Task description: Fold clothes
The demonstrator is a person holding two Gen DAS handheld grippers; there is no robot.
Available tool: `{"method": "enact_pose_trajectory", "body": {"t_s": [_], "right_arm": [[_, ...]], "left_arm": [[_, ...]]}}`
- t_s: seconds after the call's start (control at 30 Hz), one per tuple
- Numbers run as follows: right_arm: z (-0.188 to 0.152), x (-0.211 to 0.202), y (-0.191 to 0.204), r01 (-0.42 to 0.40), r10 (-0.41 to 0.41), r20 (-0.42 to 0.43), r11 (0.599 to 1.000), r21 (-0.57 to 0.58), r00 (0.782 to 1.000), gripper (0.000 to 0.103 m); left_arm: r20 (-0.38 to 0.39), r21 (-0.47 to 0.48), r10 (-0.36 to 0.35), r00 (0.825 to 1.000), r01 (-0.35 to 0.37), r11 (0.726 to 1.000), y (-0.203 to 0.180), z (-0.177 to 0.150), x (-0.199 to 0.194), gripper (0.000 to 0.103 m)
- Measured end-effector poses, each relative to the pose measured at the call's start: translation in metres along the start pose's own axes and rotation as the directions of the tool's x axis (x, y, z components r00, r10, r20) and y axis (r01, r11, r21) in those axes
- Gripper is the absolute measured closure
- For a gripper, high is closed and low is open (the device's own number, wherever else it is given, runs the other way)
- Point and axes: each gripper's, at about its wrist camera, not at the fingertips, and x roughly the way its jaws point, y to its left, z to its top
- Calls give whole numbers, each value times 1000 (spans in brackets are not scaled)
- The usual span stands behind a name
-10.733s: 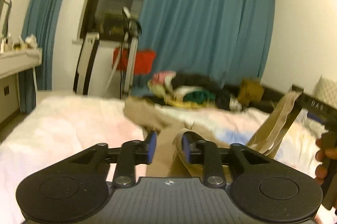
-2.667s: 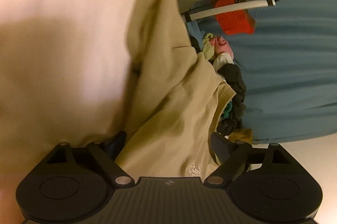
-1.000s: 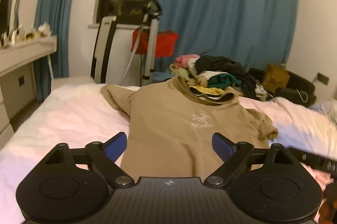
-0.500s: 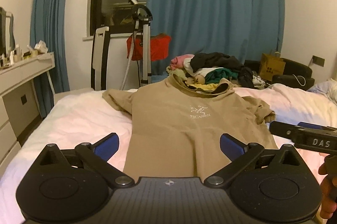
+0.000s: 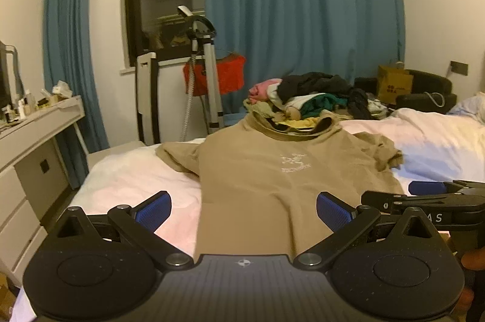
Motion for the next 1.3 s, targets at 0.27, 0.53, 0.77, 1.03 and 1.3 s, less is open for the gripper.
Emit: {"method": "enact_pose_trajectory", "body": {"t_s": [0.27, 0.53, 0.77, 1.03, 1.3], "right_arm": [[24, 91, 35, -85, 71, -126, 990, -113, 990, 26], [57, 238, 137, -214, 175, -197, 957, -197, 965, 34], [70, 278, 140, -179, 155, -164, 973, -144, 974, 90], [81, 268, 66, -73, 81, -67, 991, 113, 994, 92], [54, 236, -21, 27, 50, -215, 940, 341, 975, 66]], "left_arm": [[-28, -131, 101, 994, -104, 986, 44, -6, 31, 0], [-125, -317, 175, 977, -206, 926, 102, -26, 76, 0], [-178, -377, 154, 972, -212, 902, 117, -39, 98, 0], [-121, -398, 104, 987, -144, 906, 111, -39, 93, 0], [-79, -406, -29, 996, -6, 914, 93, -40, 95, 2]]}}
